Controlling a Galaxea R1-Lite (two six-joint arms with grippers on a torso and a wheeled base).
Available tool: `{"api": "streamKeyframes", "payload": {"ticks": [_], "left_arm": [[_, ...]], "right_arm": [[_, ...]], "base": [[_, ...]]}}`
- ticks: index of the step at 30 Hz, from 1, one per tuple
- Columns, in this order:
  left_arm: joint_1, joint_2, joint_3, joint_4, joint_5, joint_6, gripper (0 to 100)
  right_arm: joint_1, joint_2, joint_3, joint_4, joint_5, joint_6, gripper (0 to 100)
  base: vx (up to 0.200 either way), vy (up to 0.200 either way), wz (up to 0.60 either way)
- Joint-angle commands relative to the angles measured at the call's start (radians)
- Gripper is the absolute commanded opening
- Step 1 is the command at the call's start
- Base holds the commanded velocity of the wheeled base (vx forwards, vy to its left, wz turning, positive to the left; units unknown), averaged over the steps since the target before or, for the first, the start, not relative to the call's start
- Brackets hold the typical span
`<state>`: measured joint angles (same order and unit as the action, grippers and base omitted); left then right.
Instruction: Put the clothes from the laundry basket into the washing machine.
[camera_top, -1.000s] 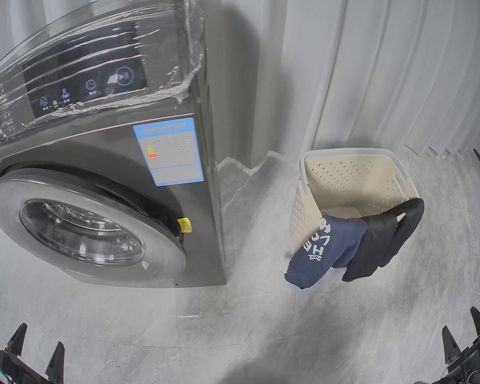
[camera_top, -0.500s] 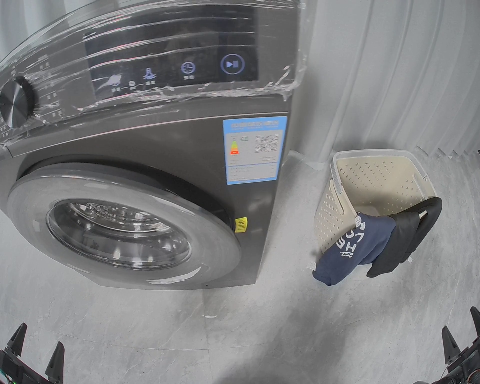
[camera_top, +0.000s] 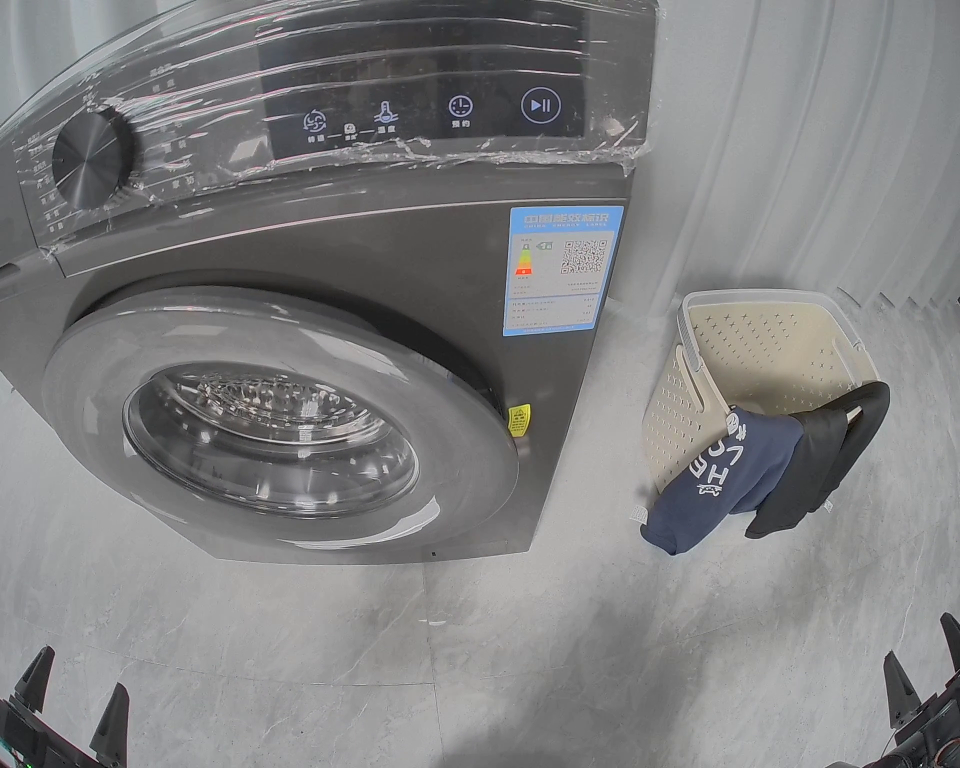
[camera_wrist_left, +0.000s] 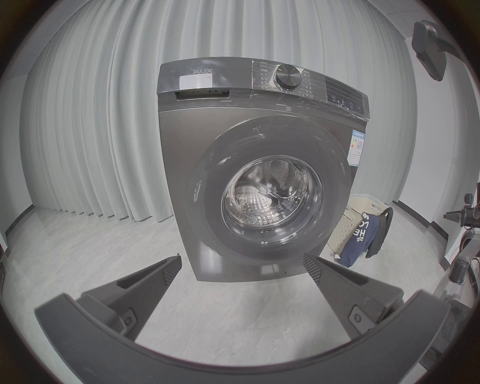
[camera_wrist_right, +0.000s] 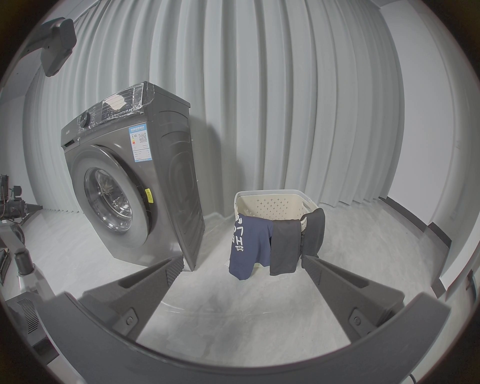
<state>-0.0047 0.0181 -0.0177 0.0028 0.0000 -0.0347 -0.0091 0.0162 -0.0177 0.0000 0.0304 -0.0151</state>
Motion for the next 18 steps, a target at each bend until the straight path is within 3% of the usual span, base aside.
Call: {"api": "streamKeyframes", "payload": {"ticks": [1,4,18], "left_arm": [[0.0,-0.012,0.015,-0.001,0.0,-0.001,100],[0.0,-0.012,0.015,0.0,0.0,-0.001,100],[0.0,-0.012,0.015,0.0,0.0,-0.001,100]], "right_arm": [[0.0,-0.016,0.016,0.0,0.0,0.0,100],[0.0,-0.016,0.016,0.0,0.0,0.0,100],[0.0,-0.016,0.016,0.0,0.0,0.0,100]], "base": [[0.0,0.0,0.0],[0.0,0.0,0.0],[0.0,0.186,0.0]]}}
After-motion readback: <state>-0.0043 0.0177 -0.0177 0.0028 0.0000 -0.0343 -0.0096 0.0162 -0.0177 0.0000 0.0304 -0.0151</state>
